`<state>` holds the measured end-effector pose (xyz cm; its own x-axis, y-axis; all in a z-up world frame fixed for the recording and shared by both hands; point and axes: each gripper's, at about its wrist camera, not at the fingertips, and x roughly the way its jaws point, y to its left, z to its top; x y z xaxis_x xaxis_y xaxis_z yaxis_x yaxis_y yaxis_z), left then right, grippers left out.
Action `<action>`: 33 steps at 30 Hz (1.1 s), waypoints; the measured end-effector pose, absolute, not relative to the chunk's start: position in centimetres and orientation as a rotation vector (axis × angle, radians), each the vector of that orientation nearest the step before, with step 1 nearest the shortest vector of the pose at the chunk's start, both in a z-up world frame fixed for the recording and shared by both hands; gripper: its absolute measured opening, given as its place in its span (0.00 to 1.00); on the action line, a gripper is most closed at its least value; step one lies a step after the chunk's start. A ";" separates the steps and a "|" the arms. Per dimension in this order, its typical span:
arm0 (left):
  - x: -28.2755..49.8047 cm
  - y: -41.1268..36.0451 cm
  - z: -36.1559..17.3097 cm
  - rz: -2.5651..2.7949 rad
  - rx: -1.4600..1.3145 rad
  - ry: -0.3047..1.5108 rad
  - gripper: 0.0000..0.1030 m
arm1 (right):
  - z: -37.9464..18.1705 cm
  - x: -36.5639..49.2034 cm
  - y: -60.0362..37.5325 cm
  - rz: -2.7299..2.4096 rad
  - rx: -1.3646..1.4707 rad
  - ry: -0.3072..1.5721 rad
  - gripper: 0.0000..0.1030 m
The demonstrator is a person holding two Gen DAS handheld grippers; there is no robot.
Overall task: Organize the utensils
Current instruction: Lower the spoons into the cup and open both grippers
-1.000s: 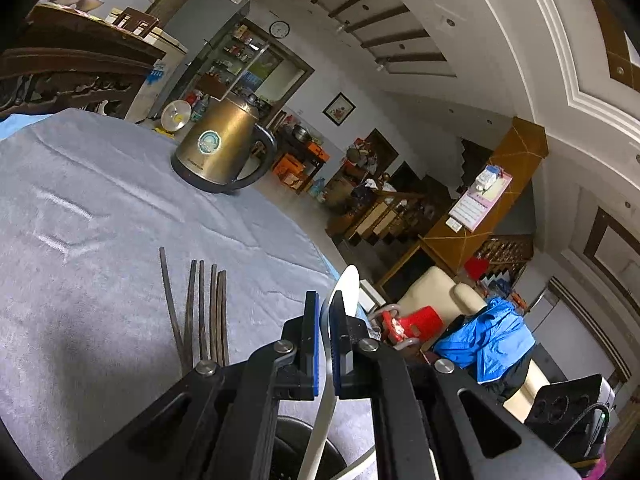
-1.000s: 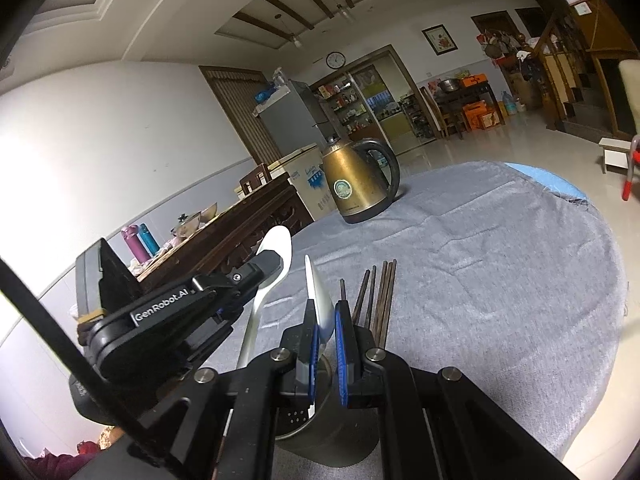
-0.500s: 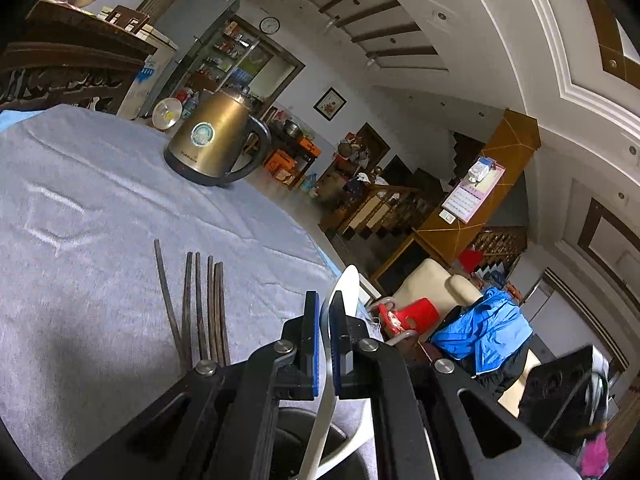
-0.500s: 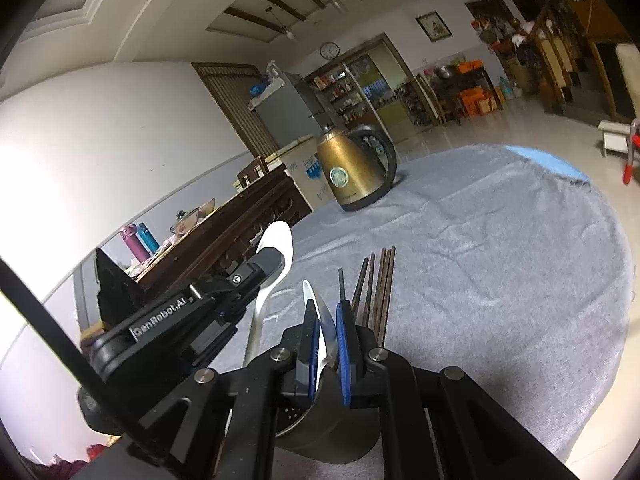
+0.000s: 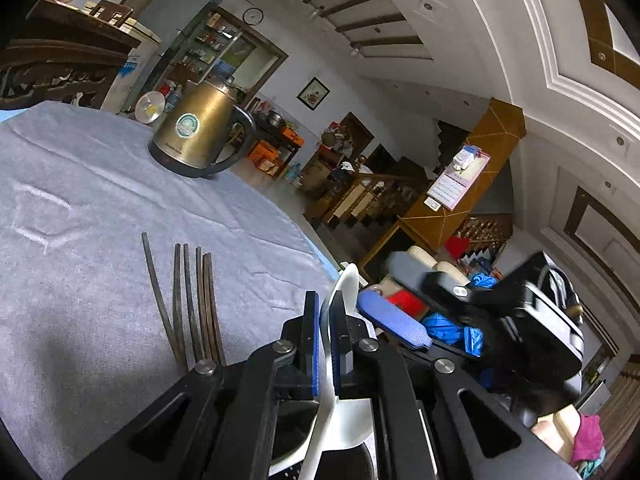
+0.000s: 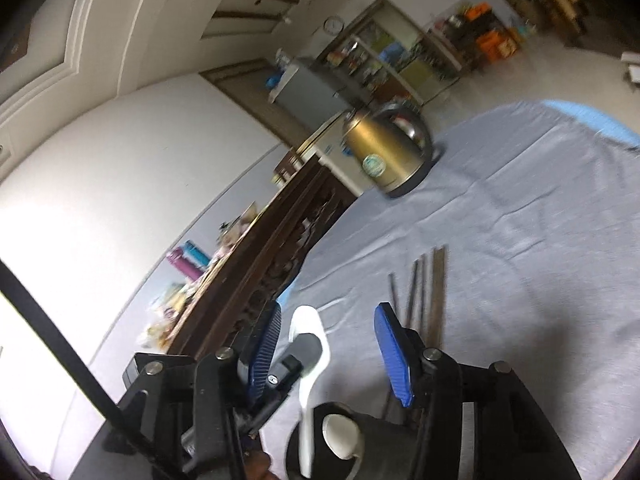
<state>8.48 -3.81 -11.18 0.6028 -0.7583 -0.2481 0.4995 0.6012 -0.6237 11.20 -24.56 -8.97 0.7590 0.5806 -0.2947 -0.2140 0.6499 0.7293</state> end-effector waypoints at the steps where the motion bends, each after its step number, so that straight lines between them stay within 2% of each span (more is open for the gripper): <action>1: 8.5 -3.8 -11.1 -0.773 -0.529 0.535 0.04 | -9.1 11.6 -24.2 0.502 0.739 0.559 0.38; 2: 8.5 -3.7 -11.1 -0.772 -0.531 0.538 0.04 | -9.3 12.1 -23.7 0.523 0.747 0.573 0.30; 3: 8.5 -3.6 -11.1 -0.767 -0.536 0.535 0.04 | -9.5 12.4 -23.3 0.536 0.751 0.588 0.26; 5: 8.6 -3.3 -11.1 -0.769 -0.539 0.535 0.04 | -9.9 13.0 -22.6 0.534 0.736 0.613 0.11; 7: 8.7 -3.0 -11.1 -0.766 -0.549 0.546 0.04 | -10.1 13.0 -22.6 0.523 0.747 0.606 0.08; 12: 8.2 -2.8 -10.8 -0.761 -0.512 0.541 0.06 | -10.2 12.8 -22.7 0.511 0.769 0.592 0.08; 14: 8.2 -2.7 -10.6 -0.760 -0.491 0.536 0.12 | -9.9 12.9 -22.5 0.510 0.764 0.592 0.08; 16: 8.1 -2.3 -10.3 -0.746 -0.482 0.534 0.26 | -9.6 12.2 -22.5 0.502 0.752 0.576 0.08; 17: 8.1 -2.1 -10.2 -0.747 -0.481 0.536 0.27 | -9.3 11.9 -22.4 0.497 0.741 0.566 0.08; 22: 7.1 0.2 -9.5 -0.701 -0.476 0.522 0.47 | -8.3 10.0 -21.1 0.437 0.593 0.527 0.08; 25: 6.6 1.6 -9.0 -0.668 -0.481 0.513 0.50 | -8.5 8.9 -20.6 0.426 0.535 0.528 0.08; 28: 6.0 2.8 -8.6 -0.623 -0.469 0.508 0.52 | -8.5 8.0 -20.2 0.433 0.500 0.544 0.12; 29: 5.8 3.1 -8.5 -0.597 -0.447 0.513 0.53 | -8.5 7.8 -20.3 0.438 0.505 0.545 0.19; 31: 5.4 3.3 -8.3 -0.531 -0.388 0.537 0.56 | -8.5 6.9 -21.2 0.439 0.541 0.533 0.28; 33: 5.3 2.8 -8.0 -0.440 -0.295 0.599 0.58 | -8.7 6.3 -22.2 0.401 0.565 0.529 0.28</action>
<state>5.31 2.83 -8.01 0.7382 -0.4784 -0.4756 0.3111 0.8670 -0.3894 6.35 -22.22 -8.67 0.7934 0.4923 -0.3580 -0.2123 0.7749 0.5953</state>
